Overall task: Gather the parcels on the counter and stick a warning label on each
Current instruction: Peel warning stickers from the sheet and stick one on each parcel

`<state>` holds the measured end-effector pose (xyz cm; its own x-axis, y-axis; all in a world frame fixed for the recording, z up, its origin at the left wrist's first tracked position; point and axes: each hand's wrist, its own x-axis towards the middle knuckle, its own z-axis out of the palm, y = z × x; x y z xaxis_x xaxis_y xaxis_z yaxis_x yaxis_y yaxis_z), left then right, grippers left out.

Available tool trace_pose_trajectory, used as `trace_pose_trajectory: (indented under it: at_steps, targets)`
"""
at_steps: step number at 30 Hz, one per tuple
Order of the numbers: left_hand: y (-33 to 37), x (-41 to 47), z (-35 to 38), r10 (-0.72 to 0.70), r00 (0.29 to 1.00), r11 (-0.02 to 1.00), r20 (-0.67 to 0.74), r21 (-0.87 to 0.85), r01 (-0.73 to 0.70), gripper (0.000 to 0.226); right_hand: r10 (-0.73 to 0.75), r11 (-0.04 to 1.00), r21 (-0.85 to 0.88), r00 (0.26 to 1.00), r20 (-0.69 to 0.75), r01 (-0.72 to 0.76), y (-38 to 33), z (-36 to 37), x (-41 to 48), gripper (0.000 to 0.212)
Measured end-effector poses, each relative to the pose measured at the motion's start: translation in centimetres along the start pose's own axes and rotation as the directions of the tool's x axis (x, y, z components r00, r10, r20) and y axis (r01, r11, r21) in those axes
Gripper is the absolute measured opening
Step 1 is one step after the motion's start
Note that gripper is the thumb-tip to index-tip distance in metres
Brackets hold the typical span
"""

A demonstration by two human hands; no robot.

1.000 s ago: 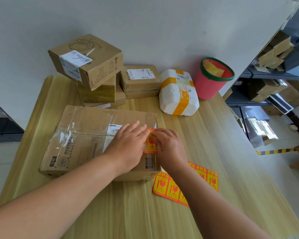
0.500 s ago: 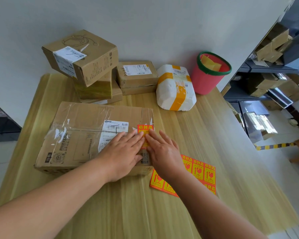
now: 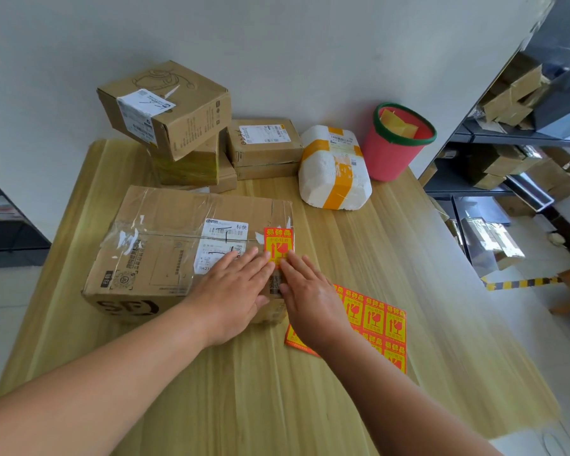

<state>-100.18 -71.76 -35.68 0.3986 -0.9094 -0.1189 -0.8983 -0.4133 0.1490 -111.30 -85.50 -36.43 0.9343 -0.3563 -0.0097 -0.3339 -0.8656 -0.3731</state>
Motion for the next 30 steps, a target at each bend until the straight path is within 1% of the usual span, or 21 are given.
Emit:
trace_pose_trajectory:
  at_steps: [2, 4, 8, 11, 14, 17, 19, 22, 24, 27, 30]
  targets:
    - [-0.1, -0.5, 0.2, 0.009, 1.0, 1.0, 0.005, 0.02, -0.009, 0.062, 0.001, 1.0, -0.02, 1.0, 0.002, -0.001, -0.2, 0.2, -0.7, 0.051]
    - [-0.1, -1.0, 0.3, 0.007, 0.999, 1.0, 0.038, 0.03, -0.008, 0.062, 0.011, 0.999, -0.032, 0.999, 0.037, -0.01, -0.3, 0.5, -1.5, 0.054]
    - [0.0, -0.6, -0.3, 0.0, 0.998, 1.0, 0.059, 0.009, -0.001, 0.062, 0.056, 0.998, -0.004, 0.997, 0.057, -0.055, -0.5, 0.3, -1.1, 0.055]
    - [-0.9, -1.2, -0.9, -0.029, 0.999, 0.999, 0.019, -0.036, 0.03, 0.065, 0.113, 0.99, 0.078, 0.993, 0.026, -0.115, -1.2, -0.1, -1.1, 0.06]
    - [-2.8, -2.7, -1.5, -0.125, 0.991, 0.991, -0.037, -0.059, 0.123, 0.072, 0.205, 0.971, 0.13, 0.979, -0.012, -0.202, -2.2, -0.2, -1.3, 0.065]
    - [-5.4, -4.4, -2.4, -0.251, 0.965, 0.967, -0.069, -0.056, 0.248, 0.078, 0.219, 0.975, 0.049, 0.976, -0.012, -0.218, -3.3, -0.2, -0.8, 0.067]
    - [-7.2, -5.7, -2.7, -0.329, 0.942, 0.944, -0.062, -0.042, 0.326, 0.081, 0.186, 0.981, -0.054, 0.983, -0.01, -0.186, -4.1, -0.2, -0.1, 0.069]
    - [-9.2, -7.6, -2.7, -0.408, 0.912, 0.913, -0.031, -0.043, 0.407, 0.084, 0.149, 0.973, -0.182, 0.988, 0.039, -0.14, -5.1, 0.0, 1.6, 0.076]
    - [-10.1, -8.6, -2.4, -0.429, 0.903, 0.902, -0.013, -0.047, 0.428, 0.085, 0.163, 0.962, -0.234, 0.983, 0.087, -0.139, -5.3, 0.4, 2.7, 0.082]
    - [-10.8, -9.2, -1.8, -0.431, 0.902, 0.901, 0.023, -0.042, 0.432, 0.085, 0.207, 0.943, -0.293, 0.967, 0.15, -0.156, -5.0, 1.1, 3.6, 0.084]
    - [-11.0, -9.3, -1.4, -0.424, 0.903, 0.902, 0.063, -0.063, 0.428, 0.084, 0.211, 0.939, -0.304, 0.968, 0.138, -0.162, -4.7, 1.4, 3.9, 0.085]
